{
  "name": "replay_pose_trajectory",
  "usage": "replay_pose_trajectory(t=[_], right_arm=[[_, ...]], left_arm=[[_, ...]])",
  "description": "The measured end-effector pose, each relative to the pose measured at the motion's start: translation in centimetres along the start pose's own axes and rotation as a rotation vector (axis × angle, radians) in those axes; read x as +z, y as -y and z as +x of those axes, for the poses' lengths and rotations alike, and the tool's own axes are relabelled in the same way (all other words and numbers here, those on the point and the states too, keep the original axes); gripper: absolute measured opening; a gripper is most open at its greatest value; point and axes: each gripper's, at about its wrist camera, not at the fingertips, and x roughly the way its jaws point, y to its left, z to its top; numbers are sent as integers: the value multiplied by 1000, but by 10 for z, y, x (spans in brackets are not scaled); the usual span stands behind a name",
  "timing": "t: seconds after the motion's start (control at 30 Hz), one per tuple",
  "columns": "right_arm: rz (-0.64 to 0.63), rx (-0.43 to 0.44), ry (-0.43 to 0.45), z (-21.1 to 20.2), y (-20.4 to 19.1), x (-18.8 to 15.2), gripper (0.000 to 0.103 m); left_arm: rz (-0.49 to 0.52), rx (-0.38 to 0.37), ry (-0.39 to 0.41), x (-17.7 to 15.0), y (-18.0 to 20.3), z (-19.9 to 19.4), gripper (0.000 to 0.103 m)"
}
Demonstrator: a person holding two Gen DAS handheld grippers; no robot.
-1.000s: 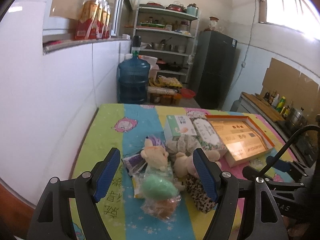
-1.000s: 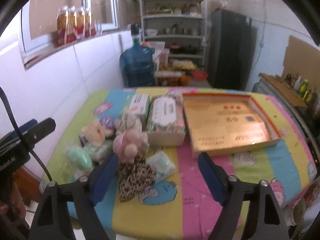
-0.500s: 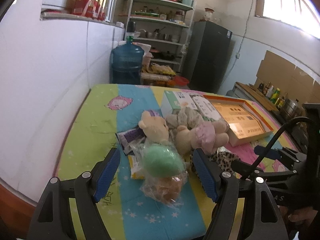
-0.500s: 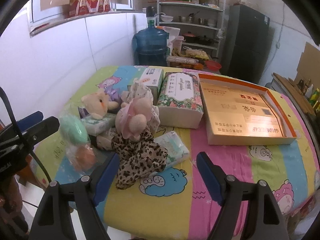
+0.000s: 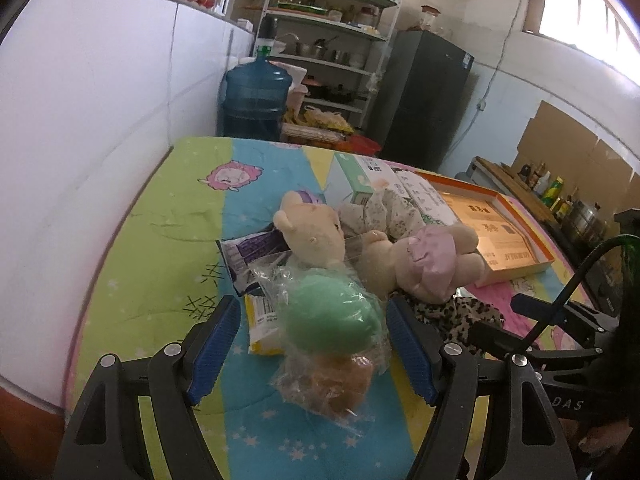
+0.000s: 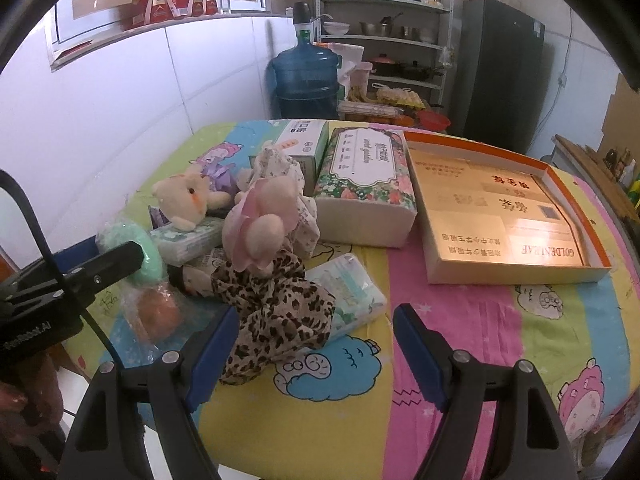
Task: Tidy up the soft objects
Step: 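Grasp the bagged green ball with the left tool while the right tool grasps the leopard scrunchie, then carry the green ball and leopard scrunchie over the gold box with both tools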
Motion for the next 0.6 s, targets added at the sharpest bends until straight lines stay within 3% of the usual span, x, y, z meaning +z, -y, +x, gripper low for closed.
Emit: replay_pose_trajectory(t=[0.13, 0.2, 0.23, 0.27, 0.37, 0.47, 0.6], right_arm=[[4, 16, -10, 7, 0, 2, 80], [5, 20, -11, 10, -1, 2, 79], [6, 32, -12, 11, -1, 2, 70], [6, 44, -13, 10, -2, 0, 55], [-2, 86, -46, 15, -4, 0, 28], [-7, 97, -52, 15, -5, -1, 17], [15, 119, -33, 11, 1, 1, 12]], left_arm=[[-2, -9, -18, 0, -1, 10, 75], [-7, -29, -29, 0, -1, 13, 64], [-8, -35, -37, 0, -1, 15, 57], [-7, -37, -43, 0, -1, 17, 56], [0, -44, -33, 0, 0, 16, 50], [-6, -60, -22, 0, -1, 13, 48], [4, -70, 11, 4, 1, 6, 47]])
